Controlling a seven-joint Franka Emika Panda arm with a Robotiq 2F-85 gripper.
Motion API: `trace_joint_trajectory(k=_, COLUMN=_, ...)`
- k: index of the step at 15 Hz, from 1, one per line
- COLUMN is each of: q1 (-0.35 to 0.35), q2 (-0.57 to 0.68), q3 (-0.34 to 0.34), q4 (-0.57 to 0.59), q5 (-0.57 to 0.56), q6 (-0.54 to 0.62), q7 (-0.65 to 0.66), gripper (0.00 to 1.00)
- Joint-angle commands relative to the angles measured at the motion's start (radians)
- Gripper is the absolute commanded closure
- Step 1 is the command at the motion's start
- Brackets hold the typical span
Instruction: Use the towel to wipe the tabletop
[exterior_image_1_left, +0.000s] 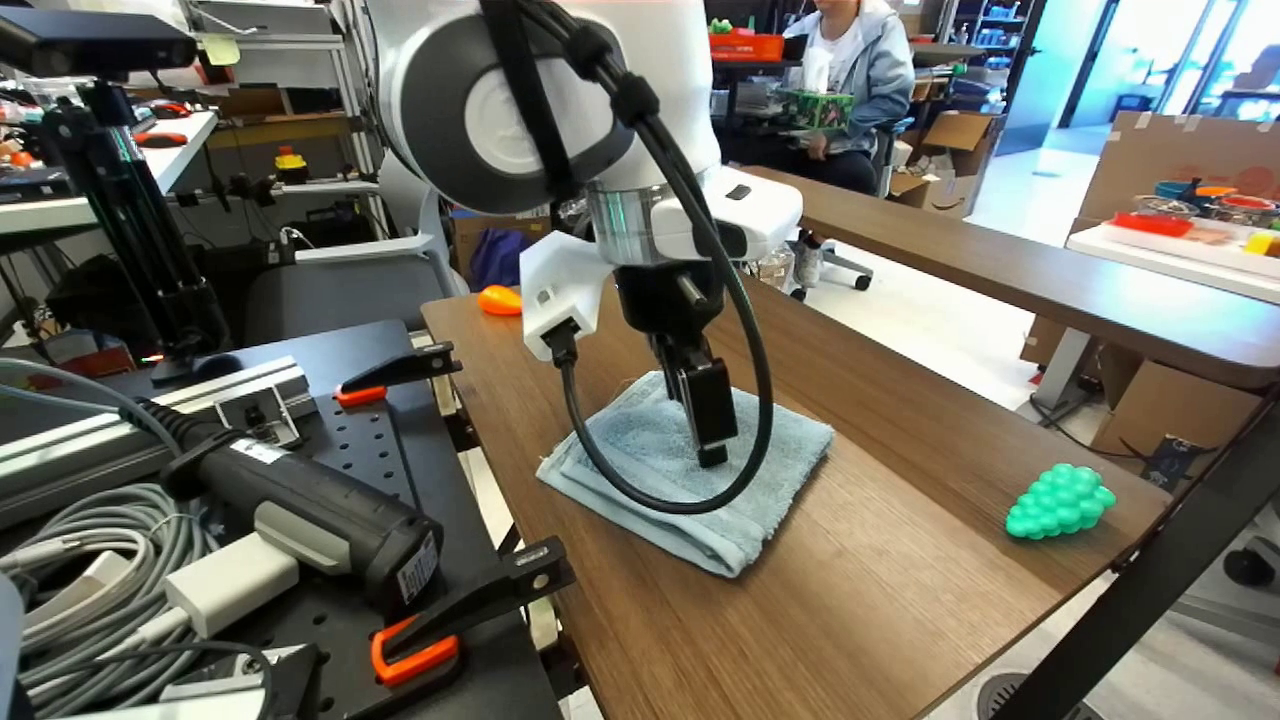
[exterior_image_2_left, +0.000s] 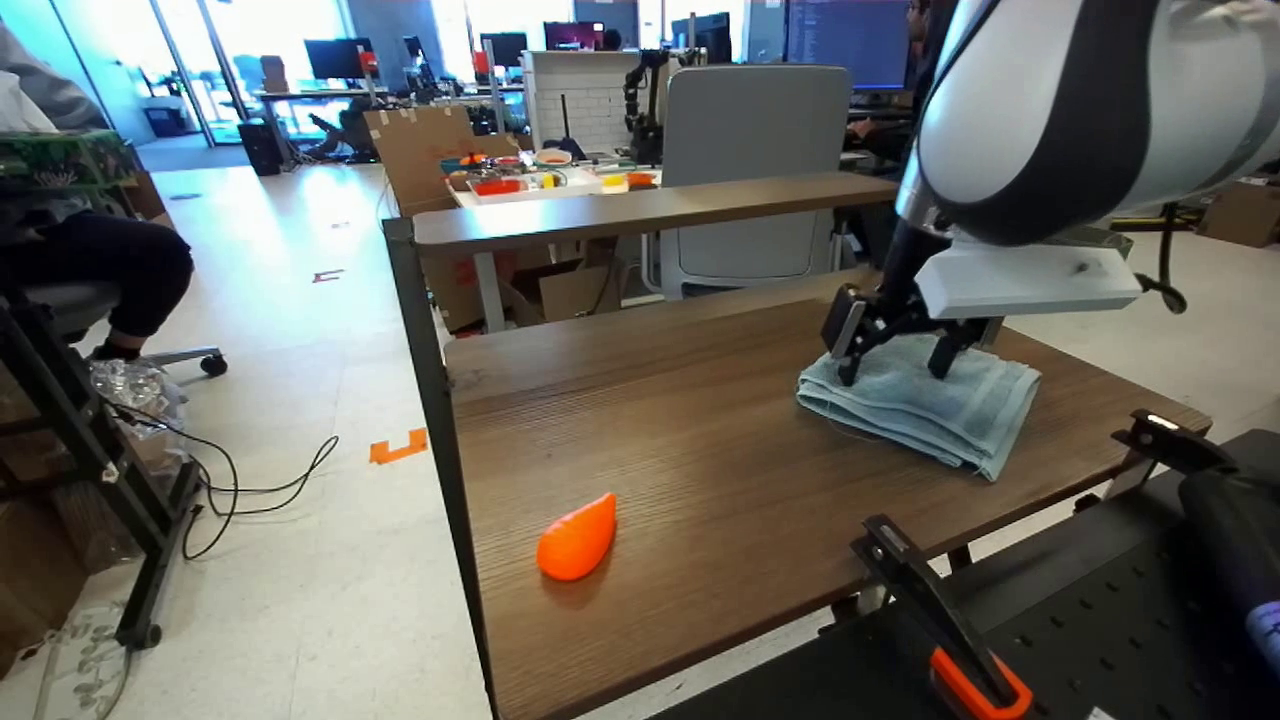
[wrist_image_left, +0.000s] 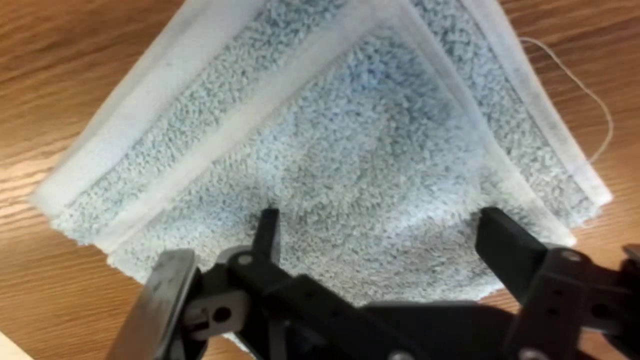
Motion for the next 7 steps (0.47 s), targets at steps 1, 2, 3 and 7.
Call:
trace_joint_trajectory(k=1, q1=-0.246, q2=-0.161, q3=0.216, q4=-0.142, q5=0.047, q6=0.035, q7=-0.112, gripper=0.0)
trace_joint_trajectory(k=2, q1=-0.318, q2=-0.179, q3=0.285, q4=-0.157, q5=0.06, q6=0.031, q7=-0.129, gripper=0.0)
trace_joint_trajectory(k=3, q1=-0.383, q2=-0.18, q3=0.339, q4=-0.157, q5=0.073, q6=0.021, q7=-0.15, gripper=0.0)
trace_joint_trajectory(k=7, q1=-0.354, q2=-0.164, q3=0.31, q4=-0.14, q5=0.081, q6=0.011, q7=-0.147, gripper=0.0)
